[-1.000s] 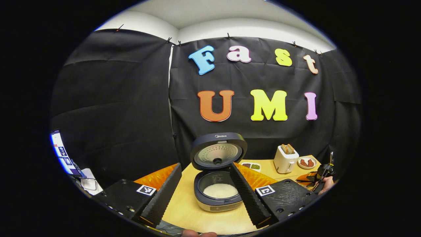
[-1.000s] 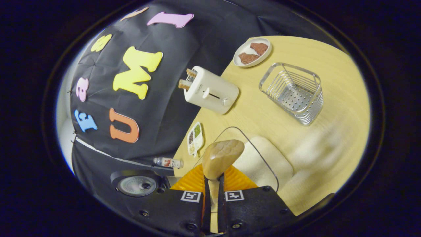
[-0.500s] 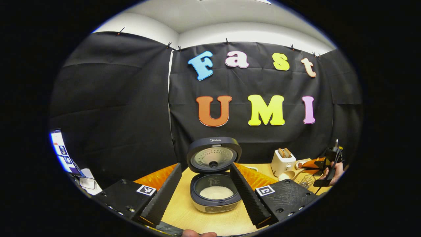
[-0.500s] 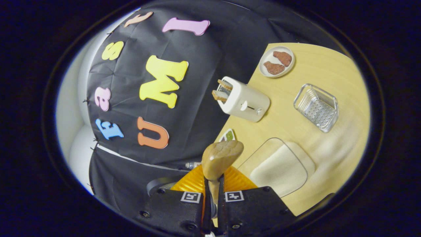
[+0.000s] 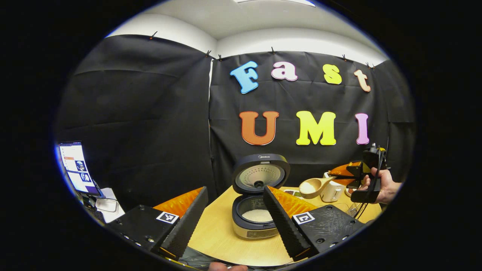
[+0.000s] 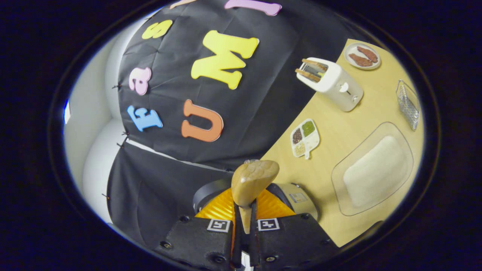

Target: Close the left gripper, press the button to open the rice cooker; take a wooden spoon from the chopstick holder with the right hand, scoop a spoonful of rice and pour it into the rice cooker, then put the wooden spoon back into the chopstick holder.

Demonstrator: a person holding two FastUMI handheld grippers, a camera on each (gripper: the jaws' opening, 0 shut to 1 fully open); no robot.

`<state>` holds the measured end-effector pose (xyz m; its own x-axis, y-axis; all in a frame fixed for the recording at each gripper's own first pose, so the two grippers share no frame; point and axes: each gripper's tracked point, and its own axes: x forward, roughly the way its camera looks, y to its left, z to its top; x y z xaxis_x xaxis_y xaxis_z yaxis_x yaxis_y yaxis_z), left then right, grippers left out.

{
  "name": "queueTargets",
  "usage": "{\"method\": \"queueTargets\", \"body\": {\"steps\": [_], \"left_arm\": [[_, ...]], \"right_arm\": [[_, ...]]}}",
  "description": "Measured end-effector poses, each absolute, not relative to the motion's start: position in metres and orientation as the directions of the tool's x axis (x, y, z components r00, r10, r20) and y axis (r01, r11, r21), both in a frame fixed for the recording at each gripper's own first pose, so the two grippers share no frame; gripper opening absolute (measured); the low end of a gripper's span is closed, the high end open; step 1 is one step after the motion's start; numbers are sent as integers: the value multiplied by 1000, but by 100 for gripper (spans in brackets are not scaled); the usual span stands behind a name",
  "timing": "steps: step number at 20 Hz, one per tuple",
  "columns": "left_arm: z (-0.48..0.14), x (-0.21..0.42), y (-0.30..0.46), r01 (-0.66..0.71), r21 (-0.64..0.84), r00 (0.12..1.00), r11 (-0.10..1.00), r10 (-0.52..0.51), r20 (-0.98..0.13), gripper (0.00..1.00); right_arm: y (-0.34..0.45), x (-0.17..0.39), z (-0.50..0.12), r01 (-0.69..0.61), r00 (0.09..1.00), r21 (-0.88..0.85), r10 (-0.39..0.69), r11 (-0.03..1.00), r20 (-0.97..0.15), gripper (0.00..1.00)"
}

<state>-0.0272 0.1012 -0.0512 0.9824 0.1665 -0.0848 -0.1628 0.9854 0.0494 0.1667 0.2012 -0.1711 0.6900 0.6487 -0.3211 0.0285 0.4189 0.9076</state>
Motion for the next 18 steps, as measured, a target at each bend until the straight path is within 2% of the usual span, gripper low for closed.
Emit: {"method": "queueTargets", "body": {"steps": [1,2,3,7,12,18], "left_arm": [[-53,-30,108,-173,53,980,983,177,-87,94],[-54,-33,116,-188,52,977,981,192,-89,94],[-56,-36,124,-203,47,974,978,207,-91,95],[-57,-42,149,-249,20,964,968,250,-93,95],[-68,-45,171,-282,12,953,959,282,-109,95],[-83,-47,186,-307,-16,943,952,302,-140,95]], "right_arm": [[217,166,-172,18,675,903,661,430,-329,13],[230,164,-170,9,663,896,668,444,-337,9],[242,164,-172,-1,654,887,672,461,-349,13],[281,165,-186,-41,627,841,669,540,-399,13],[308,176,-210,-158,639,691,607,705,-473,13],[321,178,-211,-241,674,535,536,810,-507,13]]}}
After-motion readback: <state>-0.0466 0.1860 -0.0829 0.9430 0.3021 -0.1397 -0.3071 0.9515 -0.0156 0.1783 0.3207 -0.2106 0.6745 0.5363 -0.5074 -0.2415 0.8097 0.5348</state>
